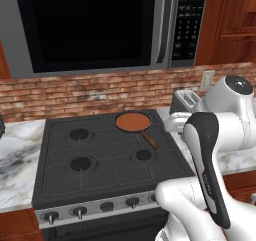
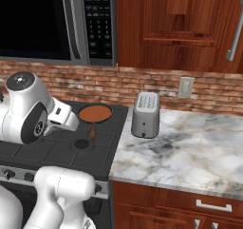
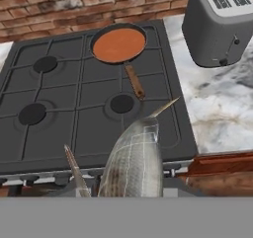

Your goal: Retrieve the fish from the fridge and place it on the saucepan with marinade on the stove.

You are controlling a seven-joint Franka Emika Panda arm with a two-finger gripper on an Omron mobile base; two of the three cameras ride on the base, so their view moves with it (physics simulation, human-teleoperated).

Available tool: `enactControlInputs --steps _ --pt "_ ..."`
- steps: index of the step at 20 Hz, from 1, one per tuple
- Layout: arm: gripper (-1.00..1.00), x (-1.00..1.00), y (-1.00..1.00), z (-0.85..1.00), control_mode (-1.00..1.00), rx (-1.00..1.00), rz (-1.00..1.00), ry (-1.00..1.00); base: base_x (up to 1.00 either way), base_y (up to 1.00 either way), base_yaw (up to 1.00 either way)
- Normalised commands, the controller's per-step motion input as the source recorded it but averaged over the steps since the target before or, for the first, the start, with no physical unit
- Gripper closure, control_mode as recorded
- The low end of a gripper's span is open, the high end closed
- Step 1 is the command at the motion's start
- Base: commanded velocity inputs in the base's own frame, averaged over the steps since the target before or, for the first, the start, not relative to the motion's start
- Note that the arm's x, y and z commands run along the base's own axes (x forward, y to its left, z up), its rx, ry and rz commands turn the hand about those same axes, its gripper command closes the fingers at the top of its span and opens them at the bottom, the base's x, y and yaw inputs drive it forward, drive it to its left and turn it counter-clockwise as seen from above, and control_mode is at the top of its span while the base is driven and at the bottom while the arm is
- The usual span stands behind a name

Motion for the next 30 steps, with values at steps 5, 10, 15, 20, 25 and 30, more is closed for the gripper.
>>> enactControlInputs --steps 5,10,15,20,25,30 --pt "1.0 0.05 0.0 -0.06 -1.0 0.0 0.0 -0.06 0.0 0.0 0.0" --pt "1.0 0.11 0.0 0.0 -1.0 0.0 0.0 0.0 0.0 0.0 0.0" --pt "1.0 0.22 0.01 -0.02 -1.0 0.0 0.0 0.0 0.0 0.0 0.0" --pt "1.0 0.26 0.03 -0.11 -1.0 0.0 0.0 0.0 0.0 0.0 0.0" --pt "1.0 0.23 0.04 -0.19 -1.0 0.0 0.0 0.0 0.0 0.0 0.0" --pt "1.0 0.18 0.03 -0.18 -1.0 0.0 0.0 0.0 0.0 0.0 0.0"
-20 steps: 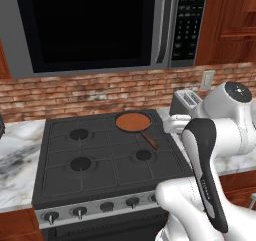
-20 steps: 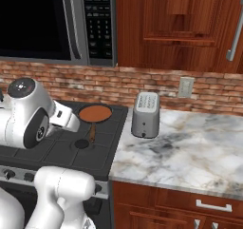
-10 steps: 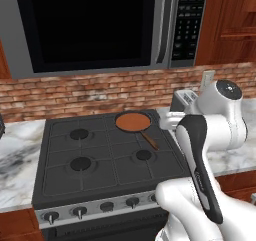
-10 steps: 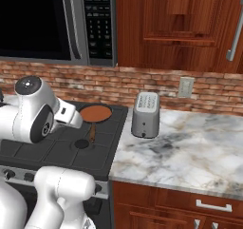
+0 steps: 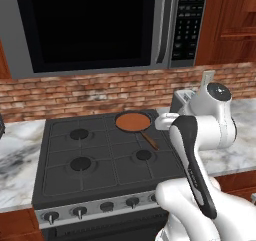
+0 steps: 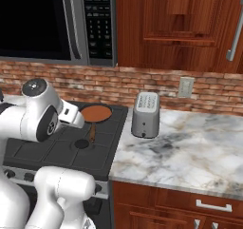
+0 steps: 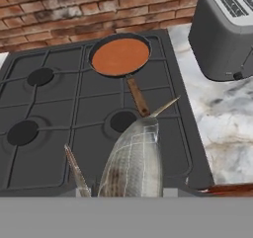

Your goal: Retrieve the fish from the fridge and place it on the saucepan with marinade on the stove.

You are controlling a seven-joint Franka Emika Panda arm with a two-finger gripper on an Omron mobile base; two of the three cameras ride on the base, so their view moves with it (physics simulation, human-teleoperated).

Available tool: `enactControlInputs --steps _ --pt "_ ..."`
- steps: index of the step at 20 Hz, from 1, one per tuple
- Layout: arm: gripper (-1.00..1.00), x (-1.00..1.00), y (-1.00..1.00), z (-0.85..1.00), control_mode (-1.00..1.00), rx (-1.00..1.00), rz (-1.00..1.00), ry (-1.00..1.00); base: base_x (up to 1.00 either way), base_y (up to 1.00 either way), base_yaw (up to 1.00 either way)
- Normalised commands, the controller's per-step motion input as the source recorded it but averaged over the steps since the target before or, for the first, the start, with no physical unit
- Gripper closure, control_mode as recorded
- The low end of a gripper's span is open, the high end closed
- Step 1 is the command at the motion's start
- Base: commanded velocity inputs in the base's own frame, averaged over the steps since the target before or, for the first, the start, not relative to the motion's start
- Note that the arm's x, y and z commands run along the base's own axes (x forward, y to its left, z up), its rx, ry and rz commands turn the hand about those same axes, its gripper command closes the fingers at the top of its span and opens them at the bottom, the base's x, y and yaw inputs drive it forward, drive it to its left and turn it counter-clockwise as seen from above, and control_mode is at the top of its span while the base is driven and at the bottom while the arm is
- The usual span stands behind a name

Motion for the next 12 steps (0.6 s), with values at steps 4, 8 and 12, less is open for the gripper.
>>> enactControlInputs --steps 4,8,12 --pt "1.0 0.15 0.0 -0.05 -1.0 0.0 0.0 0.0 0.0 0.0 0.0" --pt "1.0 0.15 0.0 0.0 -1.0 0.0 0.0 0.0 0.0 0.0 0.0" --pt "1.0 0.17 0.0 -0.01 -1.0 0.0 0.0 0.0 0.0 0.0 0.0"
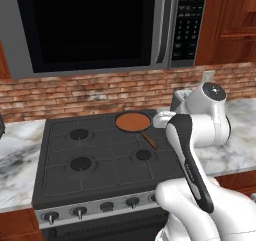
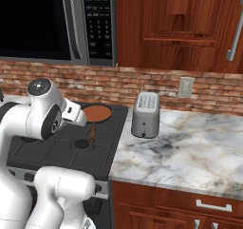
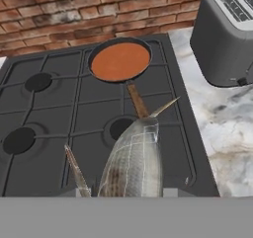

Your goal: Retrieve the fish from the fridge and place it on the saucepan with marinade on the stove.

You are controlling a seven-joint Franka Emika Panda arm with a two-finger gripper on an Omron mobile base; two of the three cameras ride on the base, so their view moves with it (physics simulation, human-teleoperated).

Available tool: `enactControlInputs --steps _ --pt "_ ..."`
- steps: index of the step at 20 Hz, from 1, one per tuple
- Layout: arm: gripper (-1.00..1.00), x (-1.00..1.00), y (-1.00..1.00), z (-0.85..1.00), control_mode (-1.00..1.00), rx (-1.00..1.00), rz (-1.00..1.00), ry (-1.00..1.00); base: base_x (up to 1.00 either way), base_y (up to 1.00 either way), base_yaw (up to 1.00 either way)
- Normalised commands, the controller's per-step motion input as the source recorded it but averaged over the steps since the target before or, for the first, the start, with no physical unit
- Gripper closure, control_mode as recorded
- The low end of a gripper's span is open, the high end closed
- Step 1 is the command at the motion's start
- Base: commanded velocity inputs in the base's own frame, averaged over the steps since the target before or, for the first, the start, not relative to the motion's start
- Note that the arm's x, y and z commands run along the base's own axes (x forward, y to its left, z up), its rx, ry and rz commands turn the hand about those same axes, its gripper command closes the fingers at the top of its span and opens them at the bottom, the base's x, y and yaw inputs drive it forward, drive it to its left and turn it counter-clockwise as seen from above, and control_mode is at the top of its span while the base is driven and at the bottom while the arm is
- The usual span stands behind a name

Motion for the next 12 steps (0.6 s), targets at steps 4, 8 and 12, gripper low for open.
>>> enactControlInputs --steps 4,8,12 --pt "1.0 0.18 0.03 -0.08 -1.0 0.0 0.0 0.0 0.0 0.0 0.0" --pt "1.0 0.19 0.04 -0.11 -1.0 0.0 0.0 0.0 0.0 0.0 0.0" --pt "1.0 0.2 0.03 -0.09 -1.0 0.0 0.0 0.0 0.0 0.0 0.0"
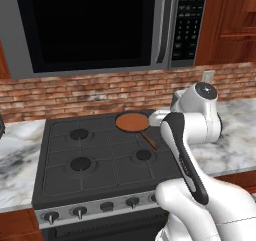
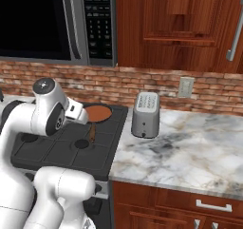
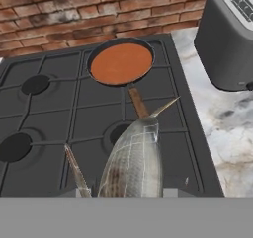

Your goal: Retrieve the fish from the fridge and place it on the saucepan with marinade on the stove.

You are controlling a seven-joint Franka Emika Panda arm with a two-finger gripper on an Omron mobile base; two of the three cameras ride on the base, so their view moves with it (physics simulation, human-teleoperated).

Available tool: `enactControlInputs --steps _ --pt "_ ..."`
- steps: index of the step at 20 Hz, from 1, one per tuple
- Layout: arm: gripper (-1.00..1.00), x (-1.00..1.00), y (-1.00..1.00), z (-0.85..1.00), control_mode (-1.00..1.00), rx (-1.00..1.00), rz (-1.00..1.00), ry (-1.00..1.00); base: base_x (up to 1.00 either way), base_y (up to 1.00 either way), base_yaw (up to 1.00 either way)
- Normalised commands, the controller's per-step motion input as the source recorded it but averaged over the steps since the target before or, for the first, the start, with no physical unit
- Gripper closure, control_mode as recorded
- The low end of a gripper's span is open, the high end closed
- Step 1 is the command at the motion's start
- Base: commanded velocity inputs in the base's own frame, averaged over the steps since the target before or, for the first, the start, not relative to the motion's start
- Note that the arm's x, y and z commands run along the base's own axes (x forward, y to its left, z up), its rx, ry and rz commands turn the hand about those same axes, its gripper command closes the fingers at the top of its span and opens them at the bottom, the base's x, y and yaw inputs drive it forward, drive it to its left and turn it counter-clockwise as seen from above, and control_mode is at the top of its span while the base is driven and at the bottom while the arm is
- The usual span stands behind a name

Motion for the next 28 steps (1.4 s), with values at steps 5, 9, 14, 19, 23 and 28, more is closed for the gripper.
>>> enactControlInputs --steps 5,9,14,19,23,28 --pt "1.0 0.21 0.03 -0.11 -1.0 0.0 0.0 0.0 0.0 0.0 0.0" --pt "1.0 0.23 0.04 -0.13 -1.0 0.0 0.0 0.0 0.0 0.0 0.0" --pt "1.0 0.21 0.05 -0.16 -1.0 0.0 0.0 0.0 0.0 0.0 0.0" --pt "1.0 0.21 0.02 -0.1 -1.0 0.0 0.0 0.0 0.0 0.0 0.0" --pt "1.0 0.22 0.0 -0.06 -1.0 0.0 0.0 0.0 0.0 0.0 0.0" --pt "1.0 0.2 0.0 -0.09 -1.0 0.0 0.0 0.0 0.0 0.0 0.0"
